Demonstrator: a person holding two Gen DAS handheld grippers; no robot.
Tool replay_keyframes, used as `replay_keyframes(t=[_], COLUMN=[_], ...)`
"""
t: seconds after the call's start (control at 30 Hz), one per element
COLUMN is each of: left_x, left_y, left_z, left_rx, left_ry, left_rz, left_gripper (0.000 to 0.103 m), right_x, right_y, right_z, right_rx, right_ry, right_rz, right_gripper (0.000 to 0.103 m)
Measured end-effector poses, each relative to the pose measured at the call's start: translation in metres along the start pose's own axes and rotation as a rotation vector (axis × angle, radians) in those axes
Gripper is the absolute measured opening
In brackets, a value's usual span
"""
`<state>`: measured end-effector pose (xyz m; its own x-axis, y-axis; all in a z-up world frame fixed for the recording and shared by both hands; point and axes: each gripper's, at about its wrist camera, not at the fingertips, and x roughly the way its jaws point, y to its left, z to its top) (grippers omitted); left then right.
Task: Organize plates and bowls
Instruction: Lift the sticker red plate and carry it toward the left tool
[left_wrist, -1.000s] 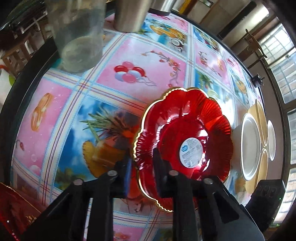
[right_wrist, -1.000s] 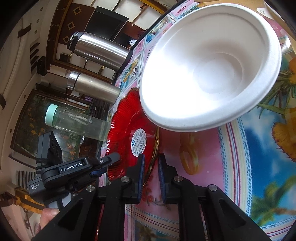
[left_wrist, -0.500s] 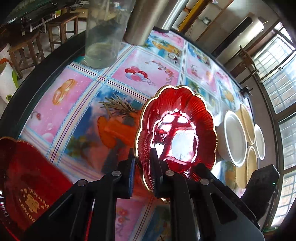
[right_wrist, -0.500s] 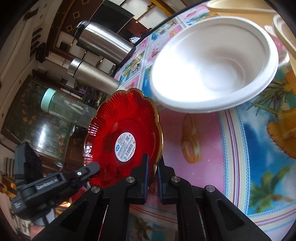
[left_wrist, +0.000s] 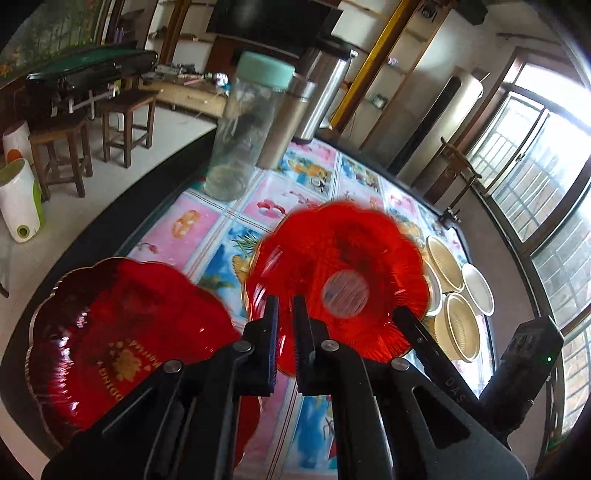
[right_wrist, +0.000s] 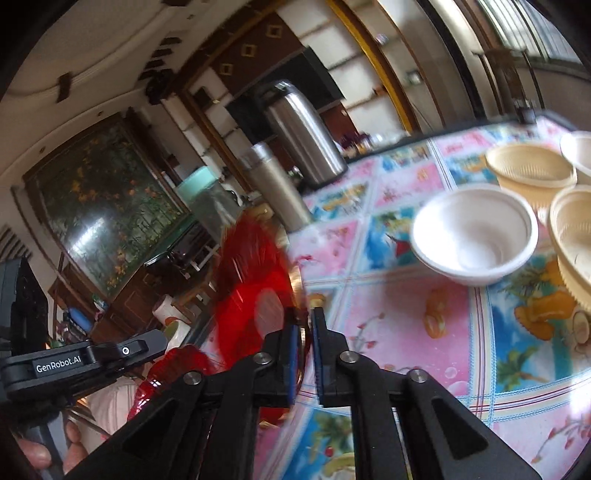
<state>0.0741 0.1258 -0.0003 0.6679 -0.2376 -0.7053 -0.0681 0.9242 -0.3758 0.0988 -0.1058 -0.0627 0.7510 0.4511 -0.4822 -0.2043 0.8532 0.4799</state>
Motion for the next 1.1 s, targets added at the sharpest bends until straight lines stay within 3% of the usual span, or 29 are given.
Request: replay_keyframes(t=[0.07,0.13,0.27,0.43,0.63,0.83,0.93,1.0,1.1], left_x=[-0.015,-0.025,-0.032,-0.025,-0.009,0.020,0.039,0.049,0.056], left_y=[0.004,0.012,0.030,0.032,0.005,-0.031,-0.043,-0.047,-0.050], left_z=[-0.006,-0.011,-0.013,-0.021,-0.032,-0.055,-0.068,-0.075,-0.081], left_rx=[0.017,0.025,0.000,0.020,0.093,0.162,0.162,0.137,0.103], left_ry=[-0.029,-0.037,-0.037,0.010,0.081,0.211,0.296,0.350,0.395], left_rz=[0.007,0.009,0.017,0.008,-0.001,-0.017,-0.016,-0.034,-0.041], left_gripper=[0.005,0.005,0.005,0.005,0.005,0.009,0.020,0.039,0.057], right_x=[-0.007,-0.005,0.007,0.013,-0.016,-0.050,-0.070,-0.079,-0.083], right_y=[0.023,0.038,0.057,0.022,-0.024,-0.080,-0.098,-0.106,-0.114], right_z=[-0.007,-0.013,-0.022,-0.023,-0.019,-0.023,-0.028,-0.029,-0.031], right_rx=[-0.051,-0.014,-0.044,0.070,0.109,0.179,0.207,0.215,0.226], right_ry=[-0.025,0.016,0.040,0.114,0.101,0.134,0.134,0.134,0.122], right_rz=[0.005,0.083,-0.014,-0.029,-0.097,-0.117,-0.111,-0.095,-0.081], right_gripper=[0.014,0.014,0.009,0.008,0.008,0.007,0.007,0.007,0.007])
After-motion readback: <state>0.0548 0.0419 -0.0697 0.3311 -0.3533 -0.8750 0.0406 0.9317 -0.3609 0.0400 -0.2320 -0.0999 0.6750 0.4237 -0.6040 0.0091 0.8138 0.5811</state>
